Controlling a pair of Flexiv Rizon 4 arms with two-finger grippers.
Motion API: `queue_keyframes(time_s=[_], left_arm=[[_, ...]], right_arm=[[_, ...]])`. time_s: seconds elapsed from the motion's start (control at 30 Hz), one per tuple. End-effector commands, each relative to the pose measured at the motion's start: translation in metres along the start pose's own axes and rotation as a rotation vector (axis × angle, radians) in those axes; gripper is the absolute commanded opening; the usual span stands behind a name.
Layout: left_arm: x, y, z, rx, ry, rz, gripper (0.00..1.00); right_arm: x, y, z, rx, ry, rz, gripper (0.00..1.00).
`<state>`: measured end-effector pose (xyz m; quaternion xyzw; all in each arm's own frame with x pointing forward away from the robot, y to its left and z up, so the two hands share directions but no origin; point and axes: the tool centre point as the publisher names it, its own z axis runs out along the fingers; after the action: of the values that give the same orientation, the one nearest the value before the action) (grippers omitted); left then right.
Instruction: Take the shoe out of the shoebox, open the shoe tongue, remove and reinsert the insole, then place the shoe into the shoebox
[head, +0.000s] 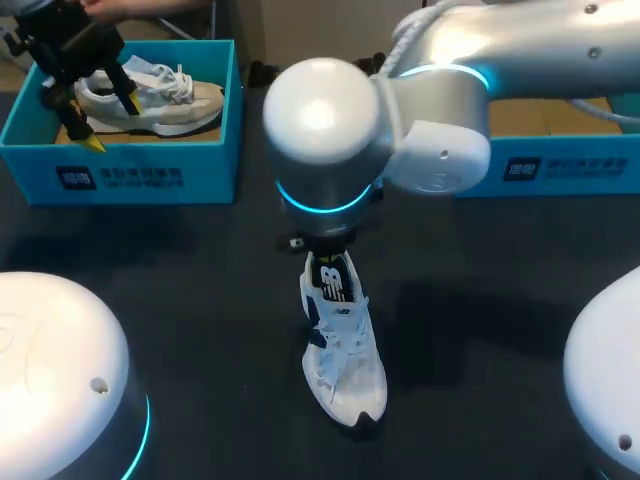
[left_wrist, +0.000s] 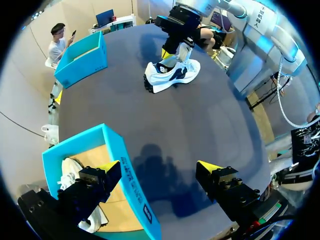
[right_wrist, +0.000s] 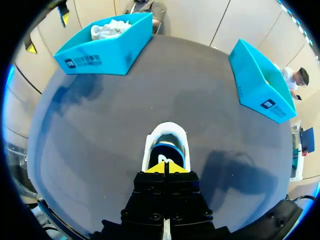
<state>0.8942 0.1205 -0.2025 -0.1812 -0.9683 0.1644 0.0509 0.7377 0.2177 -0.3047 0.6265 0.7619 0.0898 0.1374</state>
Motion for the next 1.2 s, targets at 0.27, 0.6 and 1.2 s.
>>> queue_keyframes(time_s=[0.27,0.6,1.2], left_arm=[[0.001,0.000,0.000,-0.003,-0.001,0.000,1.00],[0.001,0.000,0.000,-0.003,-0.001,0.000,1.00],[0.001,0.000,0.000,-0.003,-0.001,0.000,1.00]], right_arm=[[0.007,-0.001,0.015,0.015,-0.170,0.082,0.00],[0.006,-0.015,0.043,0.057,-0.267,0.128,0.00],[-0.006,-0.036,0.053,0.144,-0.418,0.166,0.00]])
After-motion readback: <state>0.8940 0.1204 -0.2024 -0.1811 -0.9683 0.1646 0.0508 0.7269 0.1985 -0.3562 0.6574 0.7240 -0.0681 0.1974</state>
